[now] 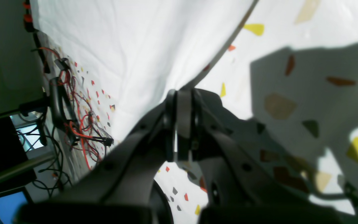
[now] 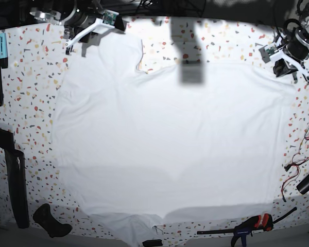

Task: Fold the T-shirt properly
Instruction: 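Grasp the shirt's shoulder edges with both grippers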

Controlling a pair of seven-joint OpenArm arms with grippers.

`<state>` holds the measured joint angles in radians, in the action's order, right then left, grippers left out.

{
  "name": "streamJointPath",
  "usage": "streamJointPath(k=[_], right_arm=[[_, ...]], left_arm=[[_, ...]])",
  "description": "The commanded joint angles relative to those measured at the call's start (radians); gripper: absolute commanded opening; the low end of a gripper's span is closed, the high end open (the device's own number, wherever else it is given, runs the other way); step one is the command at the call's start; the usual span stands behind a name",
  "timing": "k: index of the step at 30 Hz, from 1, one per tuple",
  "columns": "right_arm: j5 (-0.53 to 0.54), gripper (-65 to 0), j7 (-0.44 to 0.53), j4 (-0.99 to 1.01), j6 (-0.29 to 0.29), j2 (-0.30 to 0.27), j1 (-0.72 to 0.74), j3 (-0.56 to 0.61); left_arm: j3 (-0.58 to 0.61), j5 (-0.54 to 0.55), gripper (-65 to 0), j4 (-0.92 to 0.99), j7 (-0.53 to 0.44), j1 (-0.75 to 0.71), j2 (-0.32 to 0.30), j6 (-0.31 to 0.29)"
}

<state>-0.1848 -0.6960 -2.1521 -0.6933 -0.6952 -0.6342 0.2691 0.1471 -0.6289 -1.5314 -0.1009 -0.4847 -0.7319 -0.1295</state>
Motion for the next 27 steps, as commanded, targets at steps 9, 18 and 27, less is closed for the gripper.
streamJointPath(k=[9, 18, 27], right_arm=[[0.032, -36.8, 0.053, -0.008, 0.003, -0.011, 0.005, -0.005], [0.027, -36.8, 0.125, 0.061, 0.051, -0.011, 0.005, -0.005], [0.026, -42.6, 0.139, 0.090, 0.059, -0.011, 0.006, -0.005]], left_arm=[[-0.008, 0.001, -65.0, -0.014, -0.005, 0.000, -0.019, 0.021], [-0.008, 0.001, -65.0, -0.014, -0.005, 0.000, -0.016, 0.022], [-0.008, 0.001, -65.0, -0.014, -0.005, 0.000, -0.014, 0.022]])
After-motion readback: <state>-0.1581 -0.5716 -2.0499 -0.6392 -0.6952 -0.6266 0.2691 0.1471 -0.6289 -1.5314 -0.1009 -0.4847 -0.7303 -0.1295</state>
